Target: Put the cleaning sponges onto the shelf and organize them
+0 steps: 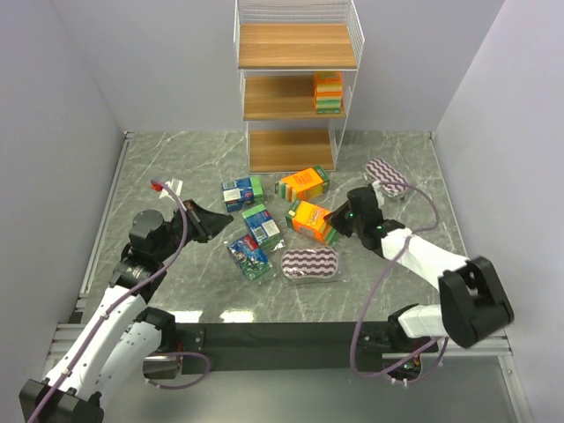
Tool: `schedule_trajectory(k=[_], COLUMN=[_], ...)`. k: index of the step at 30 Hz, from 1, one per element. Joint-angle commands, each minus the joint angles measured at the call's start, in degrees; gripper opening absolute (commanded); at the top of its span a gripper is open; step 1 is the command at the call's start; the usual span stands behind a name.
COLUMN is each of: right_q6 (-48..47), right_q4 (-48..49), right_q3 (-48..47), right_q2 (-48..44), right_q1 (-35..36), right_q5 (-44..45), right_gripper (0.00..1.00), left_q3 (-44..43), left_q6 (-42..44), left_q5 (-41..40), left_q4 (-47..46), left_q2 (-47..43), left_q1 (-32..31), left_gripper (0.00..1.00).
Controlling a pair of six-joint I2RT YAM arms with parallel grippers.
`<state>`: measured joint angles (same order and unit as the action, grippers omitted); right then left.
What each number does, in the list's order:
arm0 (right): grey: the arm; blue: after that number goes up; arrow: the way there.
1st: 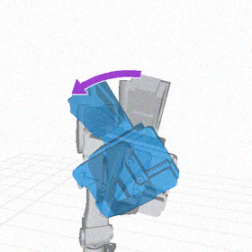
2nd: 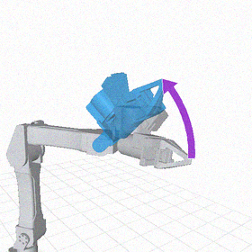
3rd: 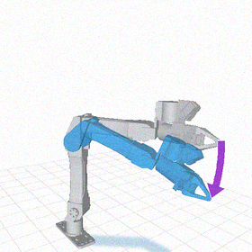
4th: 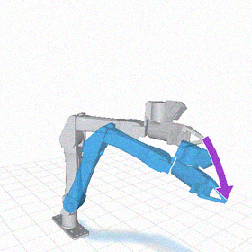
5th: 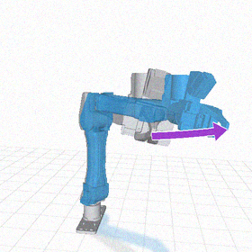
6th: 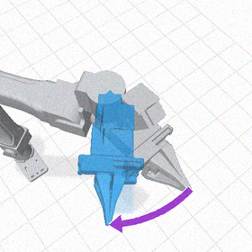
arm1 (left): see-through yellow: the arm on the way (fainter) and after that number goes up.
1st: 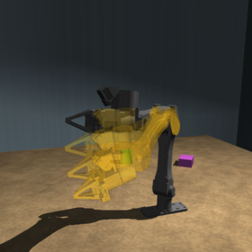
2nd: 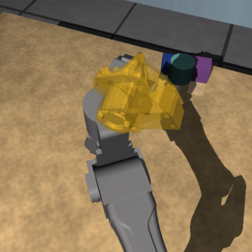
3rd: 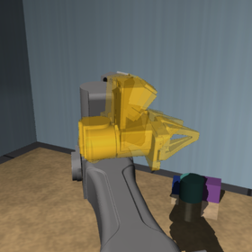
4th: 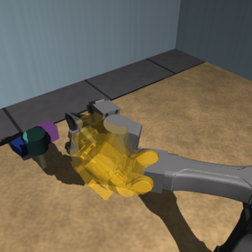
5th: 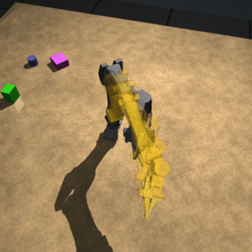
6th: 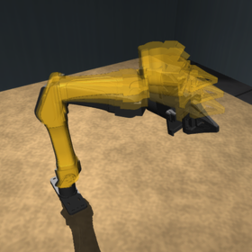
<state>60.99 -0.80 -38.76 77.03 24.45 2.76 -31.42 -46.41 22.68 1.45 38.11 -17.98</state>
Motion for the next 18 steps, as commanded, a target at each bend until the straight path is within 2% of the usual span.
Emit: schedule_trajectory(k=[1, 8, 13, 18], right_q6=[-2.28, -1.84, -0.27, 3.78], right_q4=[0.01, 1.85, 7.55, 17.39], right_q3=[0.70, -0.86, -3.07, -8.33], right_q2=[-7.94, -15.94, -16.30, -10.60], right_q1=[-1.59, -4.67, -5.20, -4.94], right_q5=[-2.58, -7.08, -8.83, -15.50], right_gripper=[0.00, 0.00, 0.00, 0.00], left_q3=[-0.04, -0.57, -0.57, -1.27], left_q6=[-0.43, -0.52, -0.43, -0.08], left_q5=[0.79, 0.53, 0.00, -0.44], left_q4=[-2.59, -2.42, -1.63, 0.39], left_q2=[0.21, 0.39, -1.10, -1.63], left_q1=[-0.13, -0.13, -0.13, -0.13], left_gripper=[0.01, 0.01, 0.01, 0.01])
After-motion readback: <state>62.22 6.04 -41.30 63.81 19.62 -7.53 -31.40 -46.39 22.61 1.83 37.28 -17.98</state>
